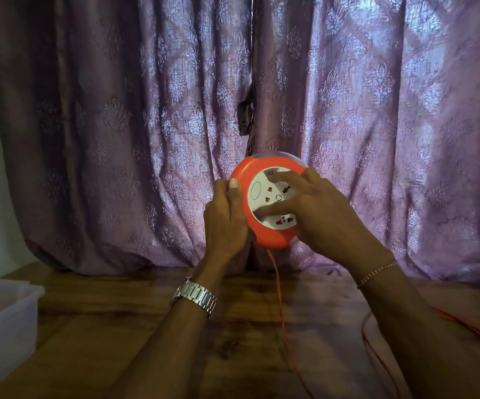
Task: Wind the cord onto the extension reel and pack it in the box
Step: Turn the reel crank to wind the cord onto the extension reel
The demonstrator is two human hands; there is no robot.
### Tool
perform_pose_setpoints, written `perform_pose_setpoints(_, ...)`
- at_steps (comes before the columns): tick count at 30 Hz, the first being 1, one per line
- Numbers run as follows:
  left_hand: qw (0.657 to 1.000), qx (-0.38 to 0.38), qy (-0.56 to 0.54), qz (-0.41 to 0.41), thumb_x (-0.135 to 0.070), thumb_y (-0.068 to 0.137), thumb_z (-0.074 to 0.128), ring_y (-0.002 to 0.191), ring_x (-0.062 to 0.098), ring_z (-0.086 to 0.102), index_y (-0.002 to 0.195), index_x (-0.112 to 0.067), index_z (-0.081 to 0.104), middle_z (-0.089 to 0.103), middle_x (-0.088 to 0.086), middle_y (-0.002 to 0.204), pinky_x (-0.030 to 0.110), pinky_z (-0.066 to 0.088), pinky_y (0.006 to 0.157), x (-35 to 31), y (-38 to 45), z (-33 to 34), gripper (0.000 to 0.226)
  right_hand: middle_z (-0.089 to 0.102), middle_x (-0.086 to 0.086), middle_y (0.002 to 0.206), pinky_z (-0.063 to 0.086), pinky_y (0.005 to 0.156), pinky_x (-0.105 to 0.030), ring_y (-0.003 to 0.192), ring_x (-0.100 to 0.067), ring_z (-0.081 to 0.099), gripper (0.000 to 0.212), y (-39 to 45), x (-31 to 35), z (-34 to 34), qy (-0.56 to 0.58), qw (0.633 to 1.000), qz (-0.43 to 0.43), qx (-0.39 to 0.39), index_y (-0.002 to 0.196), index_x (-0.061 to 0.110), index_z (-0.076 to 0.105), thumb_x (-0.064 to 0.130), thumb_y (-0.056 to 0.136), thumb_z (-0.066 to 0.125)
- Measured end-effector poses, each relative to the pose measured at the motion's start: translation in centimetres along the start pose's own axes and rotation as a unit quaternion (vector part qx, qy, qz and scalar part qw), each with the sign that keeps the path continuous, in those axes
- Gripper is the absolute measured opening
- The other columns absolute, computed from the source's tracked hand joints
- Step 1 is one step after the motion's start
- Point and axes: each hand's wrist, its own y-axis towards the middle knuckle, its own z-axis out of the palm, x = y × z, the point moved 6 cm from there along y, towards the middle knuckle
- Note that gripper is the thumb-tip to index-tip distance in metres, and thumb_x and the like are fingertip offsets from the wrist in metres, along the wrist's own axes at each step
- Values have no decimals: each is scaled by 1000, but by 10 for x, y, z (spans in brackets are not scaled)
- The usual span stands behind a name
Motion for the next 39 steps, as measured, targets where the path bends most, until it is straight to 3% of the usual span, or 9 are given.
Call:
perform_pose_setpoints(7, 1000, 1, 1, 0, -50, 102, 31, 65, 27, 61, 86, -20, 45, 60, 0, 67, 52, 50, 62, 0, -1, 0, 37, 52, -5, 125, 40, 77, -38, 115, -24, 51, 57, -1, -9, 7, -21, 997, 55, -45, 128, 56, 50, 32, 76, 54)
perform_pose_setpoints(11, 1000, -5, 4, 2, -49, 102, 32, 56, 13, 52, 82, -26, 42, 54, -6, 61, 45, 47, 58, -3, -2, 1, 32, 65, -6, 100, 41, 77, -40, 90, -23, 62, 61, -3, -14, 4, -5, 987, 116, -111, 131, 51, 49, 64, 72, 52)
perform_pose_setpoints(13, 1000, -4, -1, 3, -48, 102, 32, 61, 20, 56, 83, -25, 43, 57, -3, 64, 49, 49, 60, -3, 0, 0, 32, 68, -5, 94, 42, 77, -40, 86, -22, 64, 65, -3, -15, 3, 1, 983, 125, -131, 132, 46, 50, 73, 73, 48)
perform_pose_setpoints(16, 1000, -4, -3, 3, -49, 102, 31, 67, 32, 60, 85, -20, 46, 60, 4, 67, 54, 50, 63, -3, 1, -2, 36, 68, -2, 91, 39, 77, -40, 86, -23, 62, 65, -3, -14, 2, -17, 984, 107, -140, 132, 43, 52, 75, 75, 46)
perform_pose_setpoints(20, 1000, -5, -1, 1, -47, 102, 32, 66, 31, 60, 83, -21, 44, 59, 2, 67, 54, 49, 62, -3, 0, -2, 35, 50, 1, 83, 33, 71, -36, 84, -23, 48, 47, -5, -14, -12, 23, 979, 82, -186, 121, 39, 63, 60, 79, 57)
perform_pose_setpoints(24, 1000, 4, -5, -3, -48, 102, 32, 66, 33, 61, 84, -22, 44, 61, 4, 68, 56, 50, 63, -1, 0, 0, 34, 62, 1, 99, 40, 71, -37, 90, -25, 48, 17, -5, -21, -21, 40, 983, 42, -176, 91, 27, 73, 22, 75, 70)
perform_pose_setpoints(27, 1000, 5, -8, -1, -48, 103, 32, 65, 30, 60, 83, -23, 44, 59, 1, 66, 55, 50, 63, -3, -1, 0, 35, 60, 3, 127, 43, 75, -35, 100, -20, 44, 35, -4, -15, -14, 79, 991, -32, -99, 86, 30, 75, 1, 69, 65)
perform_pose_setpoints(32, 1000, 4, -19, 1, -48, 102, 33, 67, 31, 62, 85, -20, 48, 61, 3, 69, 56, 50, 63, -4, 0, 0, 36, 41, 10, 146, 49, 82, -40, 121, -19, 41, 56, 0, -8, -4, 83, 996, -38, -20, 99, 43, 73, -4, 68, 67)
perform_pose_setpoints(39, 999, 9, -38, 2, -53, 100, 32, 67, 28, 61, 86, -17, 47, 57, -2, 68, 56, 51, 62, -6, -1, 2, 42, 51, 2, 136, 39, 79, -38, 109, -25, 49, 47, -1, -5, -8, 22, 998, -37, -53, 101, 51, 70, 13, 74, 65)
